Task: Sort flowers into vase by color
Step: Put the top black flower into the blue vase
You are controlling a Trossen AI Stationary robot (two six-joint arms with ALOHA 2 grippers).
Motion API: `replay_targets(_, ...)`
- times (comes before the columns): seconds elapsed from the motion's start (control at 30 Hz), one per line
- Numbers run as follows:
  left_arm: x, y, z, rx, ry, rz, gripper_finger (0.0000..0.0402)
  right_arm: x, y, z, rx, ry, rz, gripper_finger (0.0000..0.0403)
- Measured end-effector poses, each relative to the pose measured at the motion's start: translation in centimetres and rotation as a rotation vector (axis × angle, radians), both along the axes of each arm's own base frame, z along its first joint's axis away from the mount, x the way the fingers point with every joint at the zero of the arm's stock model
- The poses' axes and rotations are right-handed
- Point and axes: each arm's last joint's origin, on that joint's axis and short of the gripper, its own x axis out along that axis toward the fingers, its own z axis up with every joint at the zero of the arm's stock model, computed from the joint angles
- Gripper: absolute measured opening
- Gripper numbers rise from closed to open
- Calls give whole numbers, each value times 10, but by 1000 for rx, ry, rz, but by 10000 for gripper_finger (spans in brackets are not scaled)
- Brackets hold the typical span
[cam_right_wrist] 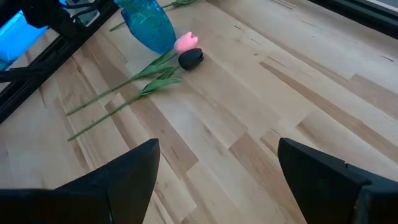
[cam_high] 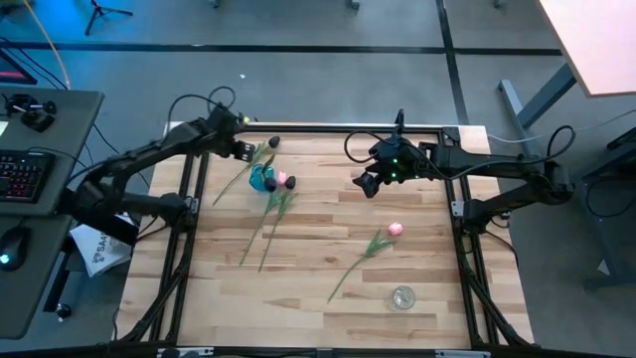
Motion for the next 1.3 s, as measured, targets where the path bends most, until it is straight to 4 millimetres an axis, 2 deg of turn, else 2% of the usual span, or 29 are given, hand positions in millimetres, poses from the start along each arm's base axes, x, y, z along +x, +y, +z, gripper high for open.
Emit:
replay_targets(0.2, 13, 13, -33, -149, 5, 20, 150, 0, 0, 0, 0, 0, 0, 321)
replay_targets(0.33, 19, 20, -48, -148, 28, 23, 150, 0, 0, 0, -1, -1, -1, 321)
replay_targets(0.47, 24, 27, -51, -110, 3, 17, 150, 0, 0, 0, -2, -2, -2, 321)
replay_targets(0.83, 29, 33, -77, -155, 72, -7, 150, 0, -1, 0, -26, 3, -33, 321)
replay_targets(1.0, 35, 32, -79, -118, 128, -34, 146, 0, -1, 0, -22, 2, -38, 321)
replay_targets(1.1, 35, 31, -79, -103, 158, -74, 122, 0, -1, 0, -22, 2, -39, 321)
replay_targets(1.23, 31, 28, -76, -111, 205, -135, 37, 0, -1, 0, -22, 1, -37, 321)
replay_targets(1.3, 27, 23, -70, -127, 207, -147, 12, 0, -1, 1, -14, -10, -40, 321)
